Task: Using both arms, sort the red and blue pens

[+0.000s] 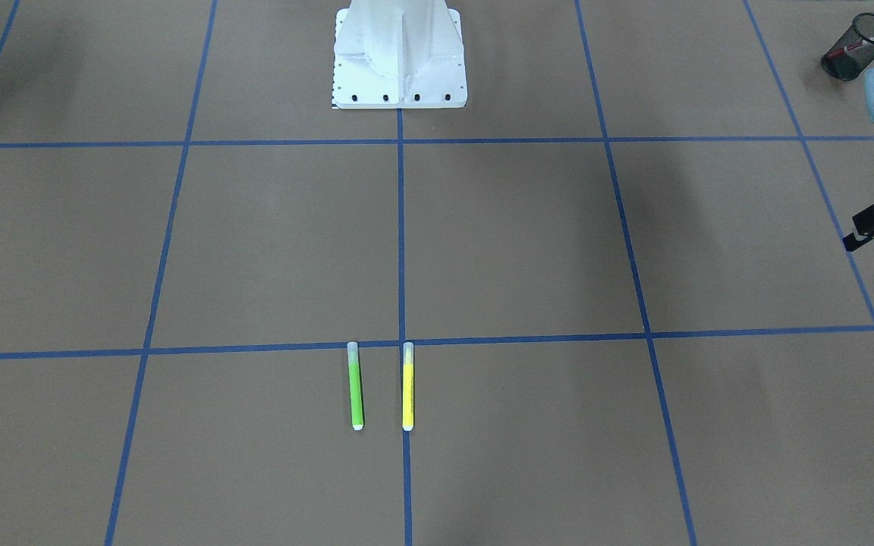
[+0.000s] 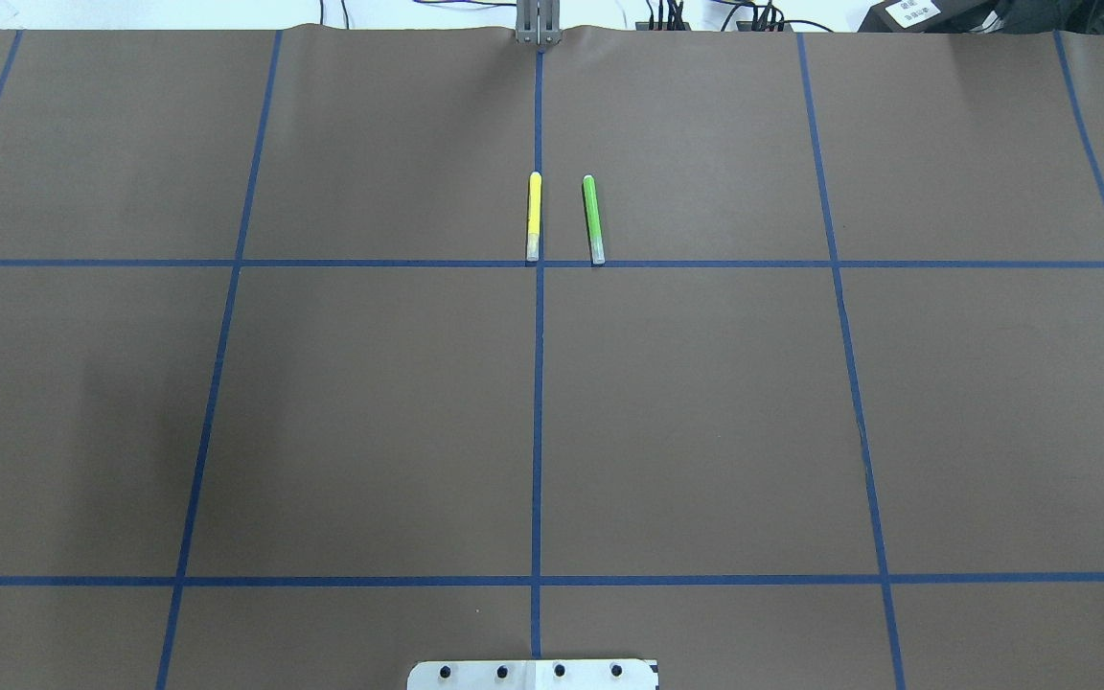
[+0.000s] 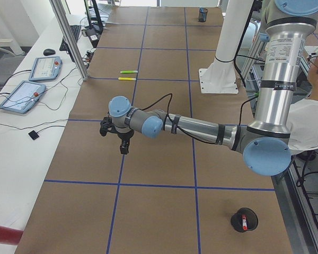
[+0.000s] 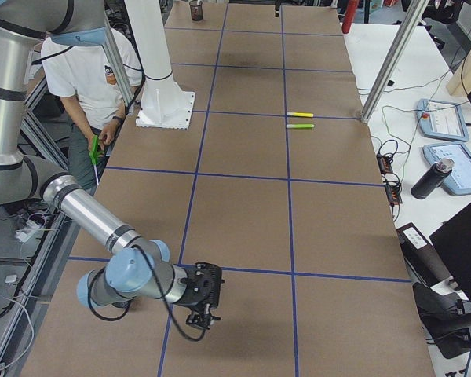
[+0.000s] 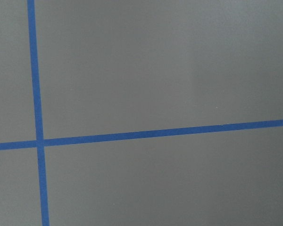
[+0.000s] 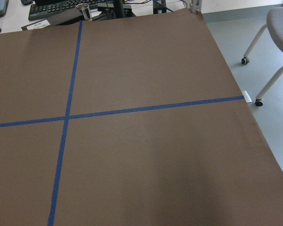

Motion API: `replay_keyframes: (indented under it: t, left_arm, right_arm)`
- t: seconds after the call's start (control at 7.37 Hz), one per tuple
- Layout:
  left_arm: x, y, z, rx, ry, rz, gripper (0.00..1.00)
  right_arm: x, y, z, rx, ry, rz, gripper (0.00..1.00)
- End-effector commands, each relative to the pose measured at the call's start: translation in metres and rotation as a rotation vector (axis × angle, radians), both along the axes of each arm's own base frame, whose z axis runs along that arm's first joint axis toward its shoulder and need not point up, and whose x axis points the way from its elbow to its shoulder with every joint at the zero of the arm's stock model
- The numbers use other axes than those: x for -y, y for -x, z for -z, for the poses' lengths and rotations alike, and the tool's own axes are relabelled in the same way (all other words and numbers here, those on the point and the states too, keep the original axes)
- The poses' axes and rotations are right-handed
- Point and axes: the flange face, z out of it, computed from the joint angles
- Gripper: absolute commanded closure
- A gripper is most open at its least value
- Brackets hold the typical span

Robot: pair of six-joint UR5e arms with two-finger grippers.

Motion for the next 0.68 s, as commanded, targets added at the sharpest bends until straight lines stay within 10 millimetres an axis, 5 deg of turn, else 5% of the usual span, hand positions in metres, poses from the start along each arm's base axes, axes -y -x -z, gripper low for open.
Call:
replay_keyframes:
  t: [0.0,0.27,0.54]
  left_arm:
    - [0.001,0.004,0.002,0.005,-0.014,0.005,0.01]
    - [0.003,0.008,-0.001,0.043,-0.025,0.018,0.01]
    - [0.004,0.018,-0.006,0.064,-0.052,0.006,0.01]
  right_arm:
    - [0.113,0.054,0.039,0.006,0.066,0.188,0.0]
    - [0.158,0.108,0.056,0.008,0.145,0.308,0.0]
    - [0.181,0.144,0.062,-0.029,0.229,0.376,0.0]
